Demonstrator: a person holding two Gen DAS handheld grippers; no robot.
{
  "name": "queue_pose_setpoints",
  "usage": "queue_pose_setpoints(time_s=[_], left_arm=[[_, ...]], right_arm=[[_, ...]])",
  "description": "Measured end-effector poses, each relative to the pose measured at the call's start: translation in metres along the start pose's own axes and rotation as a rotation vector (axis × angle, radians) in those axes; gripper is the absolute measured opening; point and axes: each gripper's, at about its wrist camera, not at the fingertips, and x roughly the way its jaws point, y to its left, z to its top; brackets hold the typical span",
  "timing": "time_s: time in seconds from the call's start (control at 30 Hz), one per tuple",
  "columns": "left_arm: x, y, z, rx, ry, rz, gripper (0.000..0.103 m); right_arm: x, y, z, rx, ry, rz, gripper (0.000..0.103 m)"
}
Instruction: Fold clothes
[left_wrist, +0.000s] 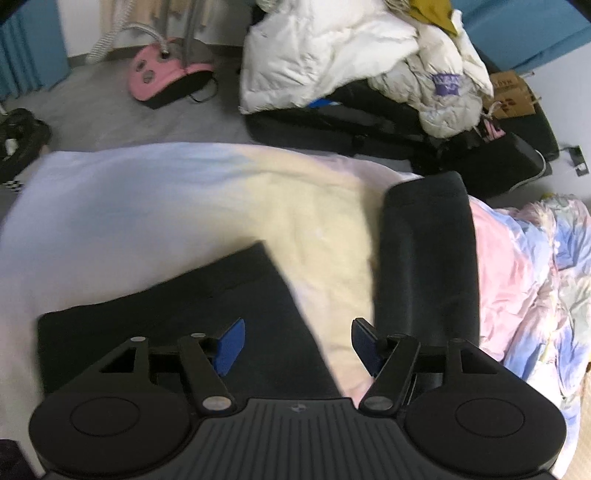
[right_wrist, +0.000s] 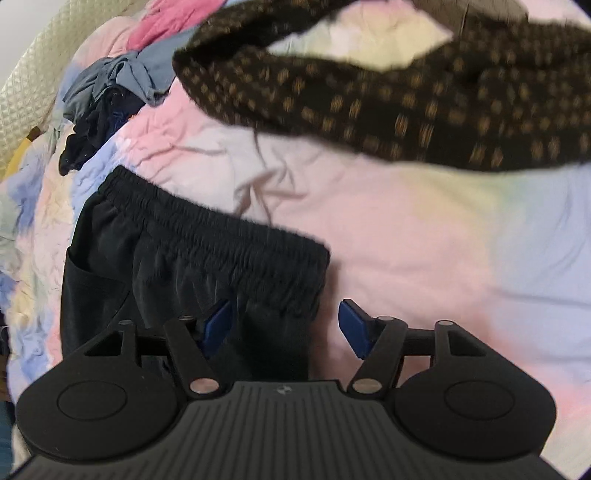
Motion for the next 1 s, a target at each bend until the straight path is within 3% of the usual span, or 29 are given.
queue_pose_setpoints(time_s=[0.1, 0.17, 0.27, 0.5, 0.73, 0.9, 1.0], left_arm=[[-0.021, 0.019, -0.001, -0.015, -0.025, 0.028, 0.068], [-0.035, 0.031, -0.001, -0.026, -0.044, 0.047, 0.068], [-0.049, 0.049, 0.003, -0.078, -0.062, 0.054, 0.068], [-0.065, 0.064, 0.005, -0.114, -0.082, 0.037, 0.068], [-0.052, 0.054, -0.001, -0.084, -0.055, 0.021, 0.068], [-0.031, 0.038, -0.005, -0.053, -0.021, 0.01, 0.068], [-0.013, 0.024, -0.006, -0.039, 0.001, -0.003, 0.068]], right_arm=[[0.01, 0.004, -0.006, -0.007, 0.002, -0.019, 0.046], [0.007, 0.006, -0.008, 0.003, -0.023, -0.03, 0.02], [-0.01, 0.004, -0.009, 0.019, -0.073, 0.001, 0.011], [-0.067, -0.006, -0.01, 0.023, -0.158, 0.068, 0.008], [-0.062, -0.04, -0.017, 0.029, -0.122, 0.0, 0.009], [-0.055, -0.026, -0.021, -0.067, -0.076, -0.046, 0.015], [-0.063, -0.012, -0.022, -0.138, -0.079, -0.073, 0.031]])
